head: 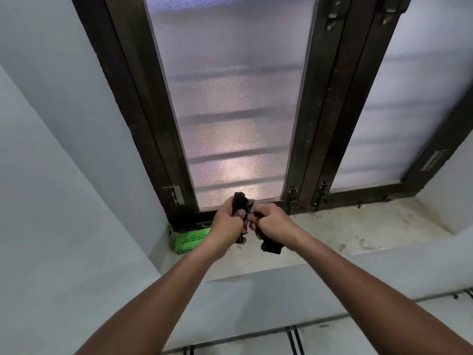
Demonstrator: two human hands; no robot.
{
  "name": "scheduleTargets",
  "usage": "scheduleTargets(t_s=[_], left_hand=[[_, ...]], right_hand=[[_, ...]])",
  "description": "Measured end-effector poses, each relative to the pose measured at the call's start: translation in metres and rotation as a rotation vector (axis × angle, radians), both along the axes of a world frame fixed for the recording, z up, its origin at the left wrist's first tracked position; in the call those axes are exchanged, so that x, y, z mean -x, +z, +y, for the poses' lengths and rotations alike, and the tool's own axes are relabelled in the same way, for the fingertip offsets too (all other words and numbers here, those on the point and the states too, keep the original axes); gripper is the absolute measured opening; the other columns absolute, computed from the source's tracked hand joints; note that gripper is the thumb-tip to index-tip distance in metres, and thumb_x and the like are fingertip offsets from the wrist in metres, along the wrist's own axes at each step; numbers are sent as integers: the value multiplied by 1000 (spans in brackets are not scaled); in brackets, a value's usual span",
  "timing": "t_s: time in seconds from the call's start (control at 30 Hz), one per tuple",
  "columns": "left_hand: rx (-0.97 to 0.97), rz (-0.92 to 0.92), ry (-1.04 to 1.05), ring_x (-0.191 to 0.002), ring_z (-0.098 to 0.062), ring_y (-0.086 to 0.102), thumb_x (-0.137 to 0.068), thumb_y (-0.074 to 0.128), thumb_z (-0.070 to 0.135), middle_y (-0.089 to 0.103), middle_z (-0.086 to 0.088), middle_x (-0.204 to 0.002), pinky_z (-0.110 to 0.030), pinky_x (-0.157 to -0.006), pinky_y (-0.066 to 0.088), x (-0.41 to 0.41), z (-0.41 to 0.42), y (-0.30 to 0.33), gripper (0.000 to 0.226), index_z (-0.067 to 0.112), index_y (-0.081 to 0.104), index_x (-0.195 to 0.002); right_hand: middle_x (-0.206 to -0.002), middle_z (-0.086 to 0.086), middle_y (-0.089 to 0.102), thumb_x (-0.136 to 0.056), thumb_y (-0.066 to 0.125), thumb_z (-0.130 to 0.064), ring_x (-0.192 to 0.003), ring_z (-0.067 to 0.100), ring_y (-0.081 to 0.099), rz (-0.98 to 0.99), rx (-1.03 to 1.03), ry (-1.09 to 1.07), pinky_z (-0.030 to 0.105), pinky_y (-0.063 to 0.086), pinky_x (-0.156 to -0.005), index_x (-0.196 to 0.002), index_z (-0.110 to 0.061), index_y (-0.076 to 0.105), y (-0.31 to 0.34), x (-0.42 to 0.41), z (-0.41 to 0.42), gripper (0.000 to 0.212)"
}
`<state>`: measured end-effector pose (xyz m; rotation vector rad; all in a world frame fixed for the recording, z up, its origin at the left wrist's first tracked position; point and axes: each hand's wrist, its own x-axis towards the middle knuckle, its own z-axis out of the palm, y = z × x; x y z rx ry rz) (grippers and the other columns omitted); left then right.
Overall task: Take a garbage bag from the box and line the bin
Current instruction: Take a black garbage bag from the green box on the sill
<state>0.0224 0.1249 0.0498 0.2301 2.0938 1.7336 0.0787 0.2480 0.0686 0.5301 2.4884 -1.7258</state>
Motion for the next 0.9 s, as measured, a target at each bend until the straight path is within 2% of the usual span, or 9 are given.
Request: scheduleTargets(t_s=[0.13, 0.2, 0.37, 0.43, 0.53, 0.63, 0.73, 0.83, 0.9], left_hand=[[247, 177, -165, -53, -15, 45, -99, 41, 1, 57, -3, -75, -24, -49, 41, 5, -3, 6, 39, 35, 60, -101], [313, 226, -260, -55, -15, 45, -98, 42, 0, 56, -1, -74, -20, -48, 40, 5, -5, 8, 37, 32, 59, -104], [24, -12, -166, -58, -20, 54, -107, 45, 9, 59, -8, -76, -35, -57, 49, 9, -2, 11, 21, 22, 53, -120], [-23, -87, -98, -65, -24, 64, -106, 51, 16, 69, -8, -83, -38, -62, 53, 13, -6, 8, 18, 19, 47, -124], [-66, -259, -28, -76, -27, 67, -103, 56, 17, 72, -8, -89, -38, -68, 51, 16, -16, -1, 21, 12, 53, -123], [-120, -355, 15, -84, -31, 61, -100, 57, 11, 68, -14, -94, -35, -66, 46, 14, -24, -7, 24, 8, 58, -123], [-117, -390, 55, -90, -30, 62, -101, 56, 15, 69, -14, -106, -37, -70, 50, 11, -33, -16, 19, 14, 63, -118], [-31, -389, 74, -96, -26, 63, -100, 57, 25, 71, -8, -114, -41, -80, 53, 8, -41, -27, 22, 28, 67, -119], [-20, -396, 115, -97, -25, 62, -100, 56, 28, 70, -6, -118, -41, -82, 51, 6, -44, -33, 26, 34, 66, -123]], right_hand=[[-78, -4, 63, -86, 48, -6, -69, 17, 59, -86, -437, 206, 26, 44, -59, -75, -24, 64, 9, 3, 16, 26], [-75, -11, 60, -88, 47, -5, -72, 14, 59, -91, -490, 230, 23, 43, -59, -70, -34, 58, 9, 3, 25, 36], [-68, -5, 65, -91, 51, -10, -68, 18, 61, -6, -120, 90, 31, 49, -66, -78, -30, 67, 4, 11, 30, 29], [-65, -4, 67, -88, 43, 3, -65, 16, 62, -25, 202, -3, 29, 46, -65, -77, -23, 68, 1, 10, 30, 38], [-104, 14, 63, -77, 36, 16, -86, 25, 59, -126, 416, -129, 33, 47, -68, -109, -16, 65, -21, 10, 35, 55], [-128, 18, 48, -75, 40, 17, -108, 38, 58, -150, 252, -169, 52, 57, -86, -129, -26, 51, -53, 15, 41, 70], [-121, 11, 55, -85, 45, 15, -90, 26, 64, -159, 153, -199, 46, 61, -74, -128, -31, 51, -75, 24, 41, 63], [-120, -1, 60, -85, 66, -4, -100, 20, 60, -109, -374, -115, 41, 59, -81, -114, -43, 58, -93, 32, 46, 49], [-122, -4, 52, -84, 73, -13, -110, 23, 50, -36, -800, -32, 41, 49, -88, -109, -39, 65, -103, 33, 51, 36]])
